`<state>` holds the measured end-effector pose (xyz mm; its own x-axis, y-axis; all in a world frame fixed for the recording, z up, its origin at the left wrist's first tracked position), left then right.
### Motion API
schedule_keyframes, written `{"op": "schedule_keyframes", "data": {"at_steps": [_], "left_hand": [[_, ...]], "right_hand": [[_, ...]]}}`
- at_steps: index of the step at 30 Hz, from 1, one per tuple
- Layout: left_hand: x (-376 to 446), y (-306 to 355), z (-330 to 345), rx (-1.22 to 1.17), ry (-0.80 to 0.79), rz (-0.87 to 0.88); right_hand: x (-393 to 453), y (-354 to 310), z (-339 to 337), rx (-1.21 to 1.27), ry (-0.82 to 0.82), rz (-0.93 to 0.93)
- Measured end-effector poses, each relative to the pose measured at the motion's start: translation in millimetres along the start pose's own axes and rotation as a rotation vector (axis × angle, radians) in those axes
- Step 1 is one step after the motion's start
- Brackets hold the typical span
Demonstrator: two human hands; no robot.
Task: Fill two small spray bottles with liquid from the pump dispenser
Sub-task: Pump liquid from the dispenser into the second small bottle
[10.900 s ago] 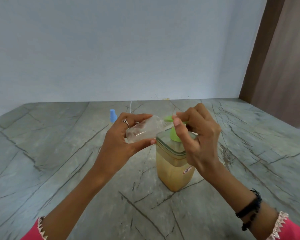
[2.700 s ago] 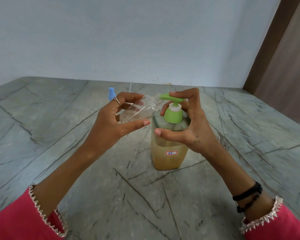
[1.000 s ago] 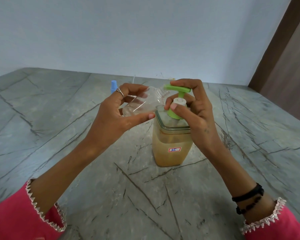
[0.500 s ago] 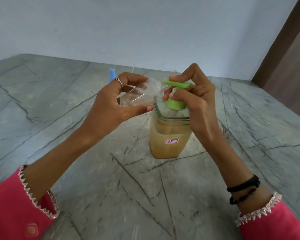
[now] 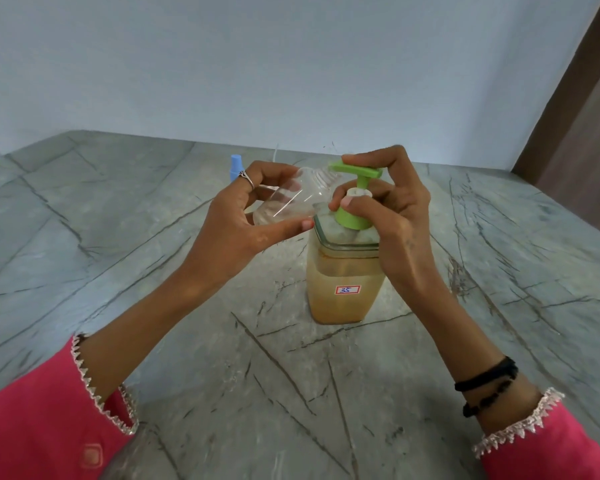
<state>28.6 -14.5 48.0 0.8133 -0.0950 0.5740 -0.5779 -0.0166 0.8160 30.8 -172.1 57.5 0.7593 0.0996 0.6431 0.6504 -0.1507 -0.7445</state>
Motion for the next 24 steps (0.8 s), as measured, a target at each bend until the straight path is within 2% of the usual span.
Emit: {"op": "schedule_keyframes", "data": {"at_steps": [8, 24], "left_hand": [[1, -2, -3, 0.034, 0.002, 0.013], [1, -6, -2, 0.011, 0.013, 0.021]], "right_hand": [[5, -2, -1, -0.033, 0.02, 0.032], [-8, 2, 1, -0.136, -0.024, -0.116]]}}
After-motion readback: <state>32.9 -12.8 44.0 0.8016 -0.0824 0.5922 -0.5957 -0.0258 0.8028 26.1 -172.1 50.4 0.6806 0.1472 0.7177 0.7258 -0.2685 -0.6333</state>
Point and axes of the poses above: each hand's wrist, its own x-axis towards the middle knuckle, its own z-axis out of the palm, y = z × x, the point moved 7 cm from there along x, towards the middle knuckle, and after that the axes turned 15 degrees about -x, right-handed, at the moved point
